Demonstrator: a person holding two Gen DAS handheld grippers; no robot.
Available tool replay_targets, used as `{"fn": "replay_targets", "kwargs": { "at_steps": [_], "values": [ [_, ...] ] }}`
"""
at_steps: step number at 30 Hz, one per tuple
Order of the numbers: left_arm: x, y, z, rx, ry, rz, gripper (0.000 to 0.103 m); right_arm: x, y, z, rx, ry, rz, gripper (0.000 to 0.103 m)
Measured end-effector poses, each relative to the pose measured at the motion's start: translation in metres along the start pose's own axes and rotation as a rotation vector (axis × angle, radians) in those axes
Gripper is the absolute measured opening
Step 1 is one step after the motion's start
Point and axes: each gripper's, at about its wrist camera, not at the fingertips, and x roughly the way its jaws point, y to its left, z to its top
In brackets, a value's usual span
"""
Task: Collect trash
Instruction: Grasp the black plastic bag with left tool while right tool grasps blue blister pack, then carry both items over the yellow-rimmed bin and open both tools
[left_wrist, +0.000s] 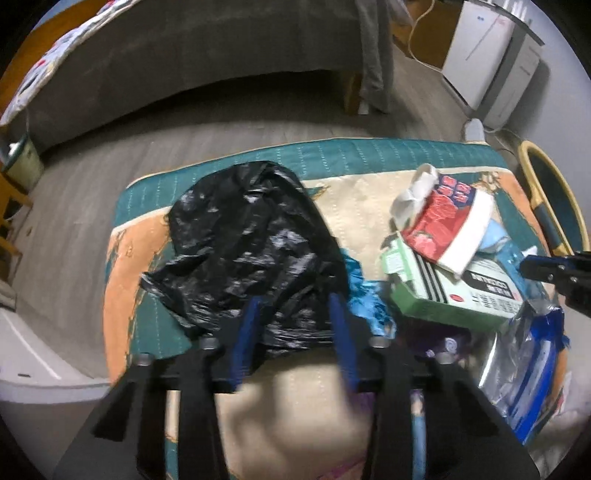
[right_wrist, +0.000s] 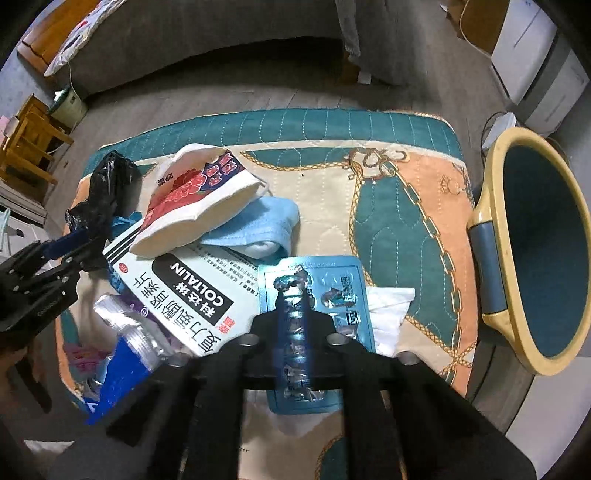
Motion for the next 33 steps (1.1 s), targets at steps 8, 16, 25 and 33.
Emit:
{"fn": "replay_targets", "kwargs": {
  "at_steps": [8, 16, 25, 33],
  "values": [
    [-0.003, -0.006, -0.006, 0.028, 0.022, 0.039, 0.004, -0.01, -0.015, -0.004, 0.027, 0.009, 0.023, 0.068],
    [-0.015, -0.001, 0.001, -0.003, -0.025, 0.013, 0.003, 0.011, -0.009, -0.006, -0.015, 0.083, -0.015, 0.068],
    [-0.037, 0.001, 0.018, -0.043, -0.11, -0.031, 0.002, -0.018, -0.01, 0.002, -0.004, 0.02, 0.036, 0.066],
    [-0.077, -0.008, 0.034, -0.04, -0.221, -0.069, 0.001, -0.069, -0.027, 0.021, 0.017, -0.131, 0.042, 0.066]
  ]
}}
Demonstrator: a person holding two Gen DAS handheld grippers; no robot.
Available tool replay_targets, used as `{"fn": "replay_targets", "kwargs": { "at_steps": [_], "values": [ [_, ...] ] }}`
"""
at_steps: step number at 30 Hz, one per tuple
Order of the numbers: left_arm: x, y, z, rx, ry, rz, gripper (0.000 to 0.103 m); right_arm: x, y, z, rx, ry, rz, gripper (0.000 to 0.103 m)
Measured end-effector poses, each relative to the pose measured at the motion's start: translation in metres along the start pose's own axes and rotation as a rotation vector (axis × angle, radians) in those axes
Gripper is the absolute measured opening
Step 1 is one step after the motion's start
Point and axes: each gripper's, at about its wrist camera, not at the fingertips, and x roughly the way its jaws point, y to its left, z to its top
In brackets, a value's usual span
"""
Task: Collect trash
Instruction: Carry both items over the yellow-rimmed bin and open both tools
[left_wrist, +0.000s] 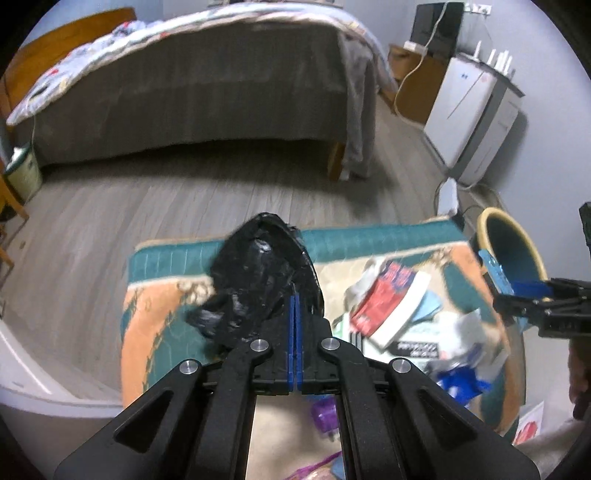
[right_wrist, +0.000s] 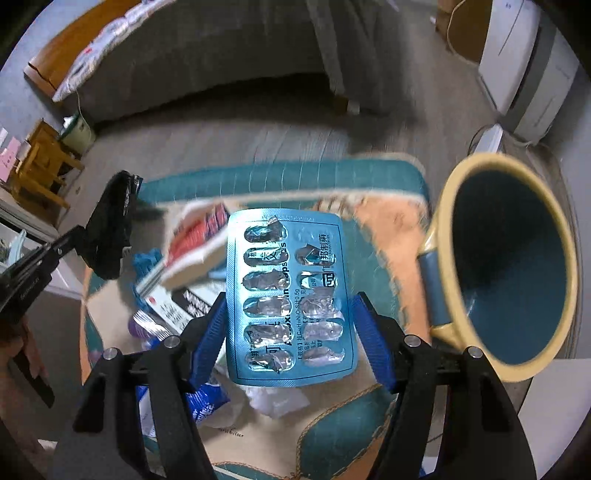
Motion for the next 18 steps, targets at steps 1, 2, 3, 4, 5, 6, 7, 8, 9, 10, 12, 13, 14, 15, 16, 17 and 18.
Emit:
{"fn": "replay_targets", "kwargs": {
  "at_steps": [1, 2, 3, 4, 5, 6, 7, 8, 9, 10, 12, 13, 14, 15, 16, 17, 18],
  "values": [
    [-0.004, -0.003, 0.002, 0.009, -0.012, -0.003, 0.001, -0.009, -0.006, 0.002, 0.004, -0.017, 0.008, 0.066],
    [-0.009, -0.007, 0.004, 0.017, -0.026, -0.01, 0.001, -0.014, -0.008, 0.004, 0.006, -0.031, 0.013, 0.066],
    [-0.015, -0.014, 0.01, 0.023, -0.049, -0.026, 0.001, -0.019, -0.011, 0.005, 0.008, -0.048, 0.01, 0.066],
    [-0.019, -0.02, 0.014, 0.027, -0.064, -0.037, 0.001, -0.026, -0.016, 0.008, 0.011, -0.067, 0.0, 0.066],
    [-0.024, -0.028, 0.019, 0.037, -0.082, -0.05, 0.001, -0.031, -0.023, 0.011, 0.016, -0.085, -0.011, 0.066],
    [-0.027, -0.035, 0.021, 0.048, -0.095, -0.06, 0.001, -0.036, -0.03, 0.012, 0.024, -0.097, -0.017, 0.066],
    [-0.031, -0.046, 0.026, 0.067, -0.111, -0.076, 0.001, -0.04, -0.039, 0.013, 0.038, -0.112, -0.028, 0.066],
    [-0.033, -0.056, 0.029, 0.083, -0.123, -0.087, 0.001, -0.042, -0.047, 0.016, 0.05, -0.123, -0.039, 0.066],
    [-0.036, -0.071, 0.033, 0.109, -0.136, -0.104, 0.001, -0.046, -0.057, 0.016, 0.062, -0.135, -0.054, 0.066],
    [-0.037, -0.081, 0.035, 0.126, -0.143, -0.116, 0.001, -0.049, -0.07, 0.017, 0.075, -0.147, -0.076, 0.066],
    [-0.039, -0.106, 0.039, 0.166, -0.154, -0.141, 0.001, -0.053, -0.092, 0.017, 0.102, -0.16, -0.115, 0.066],
    [-0.039, -0.124, 0.04, 0.194, -0.159, -0.157, 0.001, -0.055, -0.107, 0.016, 0.127, -0.165, -0.134, 0.066],
    [-0.039, -0.137, 0.039, 0.215, -0.16, -0.174, 0.001, -0.056, -0.12, 0.015, 0.148, -0.166, -0.148, 0.066],
    [-0.038, -0.157, 0.039, 0.243, -0.16, -0.198, 0.001, -0.056, -0.135, 0.014, 0.172, -0.167, -0.167, 0.066],
    [-0.035, -0.17, 0.038, 0.261, -0.158, -0.213, 0.001, -0.056, -0.15, 0.011, 0.194, -0.167, -0.19, 0.066],
    [-0.03, -0.185, 0.037, 0.28, -0.152, -0.235, 0.001, -0.057, -0.162, 0.01, 0.209, -0.166, -0.207, 0.066],
    [-0.026, -0.2, 0.036, 0.3, -0.144, -0.258, 0.001, -0.056, -0.173, 0.007, 0.223, -0.163, -0.227, 0.066]
  ]
}}
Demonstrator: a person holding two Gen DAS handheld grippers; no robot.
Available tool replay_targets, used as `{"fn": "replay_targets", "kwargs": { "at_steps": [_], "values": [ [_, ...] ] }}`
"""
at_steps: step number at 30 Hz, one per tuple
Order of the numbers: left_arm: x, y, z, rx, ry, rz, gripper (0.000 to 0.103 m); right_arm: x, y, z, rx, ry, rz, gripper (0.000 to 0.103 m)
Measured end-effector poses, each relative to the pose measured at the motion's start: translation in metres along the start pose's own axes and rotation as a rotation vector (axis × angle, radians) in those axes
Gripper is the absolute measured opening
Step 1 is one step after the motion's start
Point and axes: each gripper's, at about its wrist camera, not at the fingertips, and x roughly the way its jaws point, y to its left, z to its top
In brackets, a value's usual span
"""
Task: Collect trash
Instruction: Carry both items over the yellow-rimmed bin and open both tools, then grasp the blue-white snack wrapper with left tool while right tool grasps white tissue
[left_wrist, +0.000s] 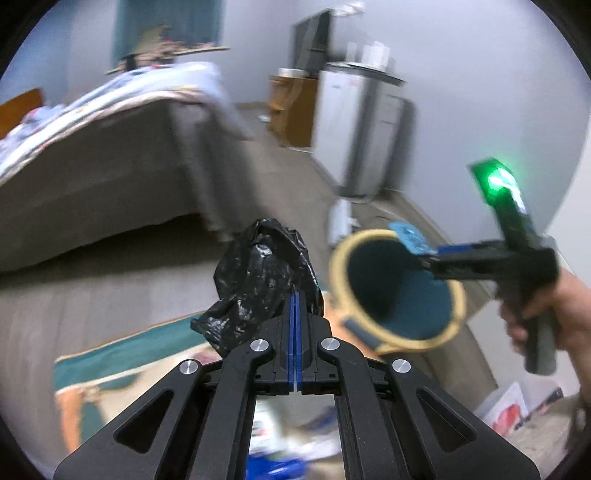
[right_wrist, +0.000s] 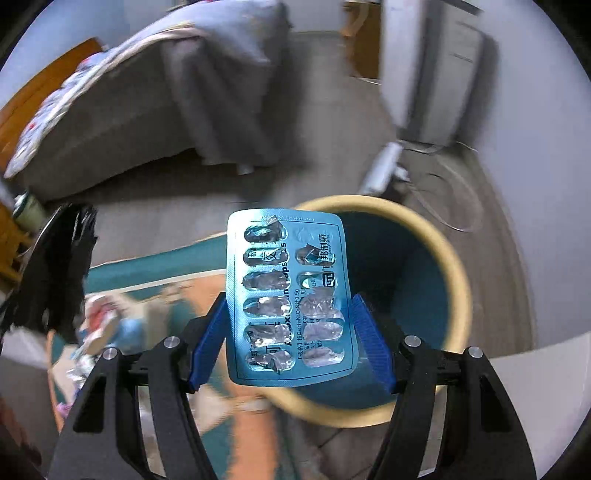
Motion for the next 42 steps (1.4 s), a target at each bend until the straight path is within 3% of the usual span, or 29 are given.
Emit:
{"fn": "replay_targets", "kwargs": {
  "at_steps": [4, 8, 13, 15, 16, 17, 19, 22, 23, 29, 42],
  "values": [
    [0.043, -0.057, 0.005, 0.094, 0.047, -0.067, 0.001, 0.009, -0.045, -0.005, 0.11, 0.017, -0.023, 0.066],
    [0.083, -0.095, 0.007, 0.162, 0.081, -0.087, 0.001, 0.013, -0.074, -0.011, 0.199, 0.03, -0.006, 0.067],
    [0.107, -0.108, -0.002, 0.176, 0.118, -0.095, 0.003, 0.013, -0.085, -0.013, 0.222, 0.03, 0.005, 0.073],
    [0.111, -0.106, -0.001, 0.151, 0.119, -0.097, 0.02, 0.013, -0.086, -0.013, 0.212, 0.027, 0.004, 0.078],
    [0.108, -0.103, -0.001, 0.13, 0.111, -0.103, 0.037, 0.012, -0.087, -0.014, 0.208, 0.026, 0.002, 0.078],
    [0.105, -0.098, 0.0, 0.116, 0.102, -0.106, 0.047, 0.012, -0.088, -0.013, 0.207, 0.026, -0.002, 0.078],
    [0.098, -0.093, 0.0, 0.095, 0.087, -0.091, 0.055, 0.011, -0.088, -0.014, 0.211, 0.028, -0.003, 0.078],
    [0.081, -0.082, -0.002, 0.068, 0.061, -0.045, 0.087, 0.006, -0.084, -0.014, 0.221, 0.023, 0.004, 0.089],
    [0.075, -0.077, -0.002, 0.061, 0.052, -0.027, 0.09, 0.005, -0.083, -0.014, 0.221, 0.021, 0.013, 0.092],
    [0.031, -0.035, -0.008, -0.003, 0.028, 0.083, 0.095, -0.007, -0.044, -0.011, 0.156, 0.003, 0.043, 0.097],
    [-0.07, 0.079, -0.059, -0.179, 0.046, 0.366, 0.097, -0.029, 0.101, -0.021, -0.131, -0.024, 0.123, 0.097]
  ]
}}
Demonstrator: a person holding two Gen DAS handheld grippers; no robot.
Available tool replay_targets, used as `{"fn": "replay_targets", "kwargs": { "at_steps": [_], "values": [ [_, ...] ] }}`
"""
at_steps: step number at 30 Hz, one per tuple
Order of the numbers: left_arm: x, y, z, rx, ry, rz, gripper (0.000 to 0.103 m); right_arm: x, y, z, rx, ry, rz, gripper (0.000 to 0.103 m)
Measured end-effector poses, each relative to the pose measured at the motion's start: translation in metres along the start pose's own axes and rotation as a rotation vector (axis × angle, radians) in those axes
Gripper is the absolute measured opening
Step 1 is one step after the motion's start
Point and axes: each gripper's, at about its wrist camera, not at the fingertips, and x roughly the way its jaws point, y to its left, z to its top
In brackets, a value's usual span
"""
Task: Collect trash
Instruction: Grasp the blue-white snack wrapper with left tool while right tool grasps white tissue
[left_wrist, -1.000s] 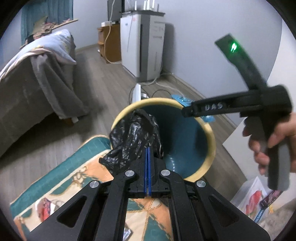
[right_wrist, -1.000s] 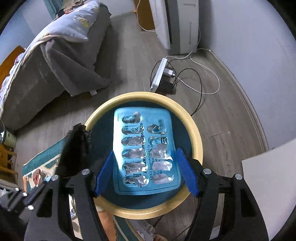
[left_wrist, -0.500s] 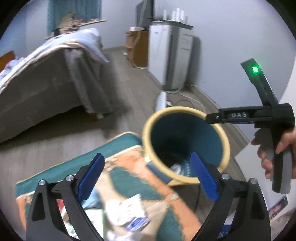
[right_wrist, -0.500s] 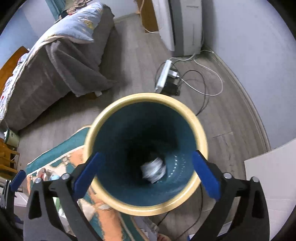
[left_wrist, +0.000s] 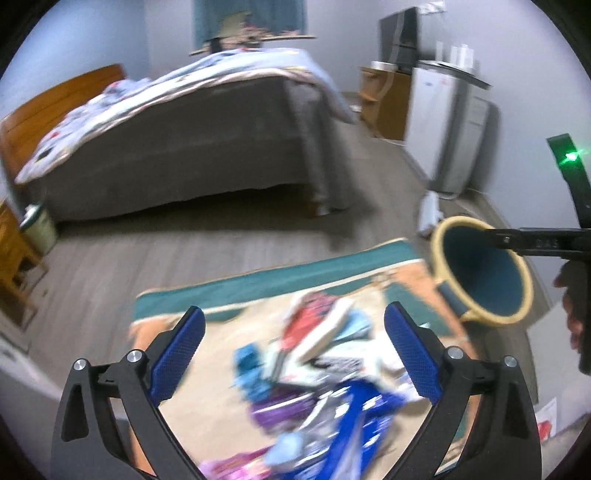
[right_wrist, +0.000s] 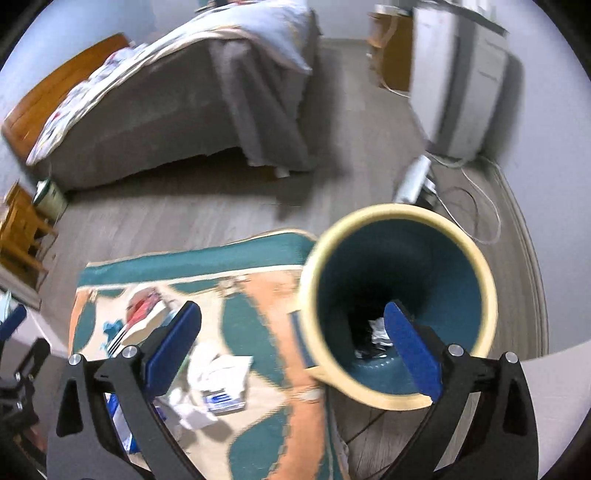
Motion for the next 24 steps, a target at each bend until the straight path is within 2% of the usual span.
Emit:
{"fn": "replay_targets", "kwargs": {
  "at_steps": [4, 8, 10, 13, 16, 19, 22, 24],
  "values": [
    [-0.012, 0.031, -0.027, -0.059, 0.021, 0.025, 0.097, 0.002, 0.031, -0.007, -0.039, 0.02, 0.037, 0.097],
    [-0.021, 0.035, -0.055, -0.068, 0.051, 0.019, 0.097, 0.001, 0.044, -0.028, -0.01, 0.038, 0.046, 0.097],
    [-0.024, 0.031, -0.066, -0.056, 0.047, 0.015, 0.097, 0.002, 0.044, -0.047, 0.036, 0.037, 0.025, 0.097],
    [-0.019, 0.016, -0.081, -0.021, 0.061, -0.019, 0.097, 0.01, 0.041, -0.069, 0.082, 0.081, 0.0, 0.097],
    [-0.005, 0.0, -0.088, -0.01, 0.095, -0.067, 0.097, 0.017, 0.04, -0.083, 0.084, 0.098, -0.05, 0.097],
    [0.008, -0.018, -0.094, 0.023, 0.124, -0.104, 0.097, 0.027, 0.041, -0.09, 0.081, 0.126, -0.045, 0.097],
    [0.016, -0.034, -0.1, 0.108, 0.132, -0.075, 0.096, 0.035, 0.043, -0.097, 0.077, 0.157, -0.03, 0.089],
    [0.02, -0.035, -0.104, 0.122, 0.146, -0.074, 0.095, 0.04, 0.047, -0.1, 0.072, 0.174, -0.019, 0.083]
  ]
}}
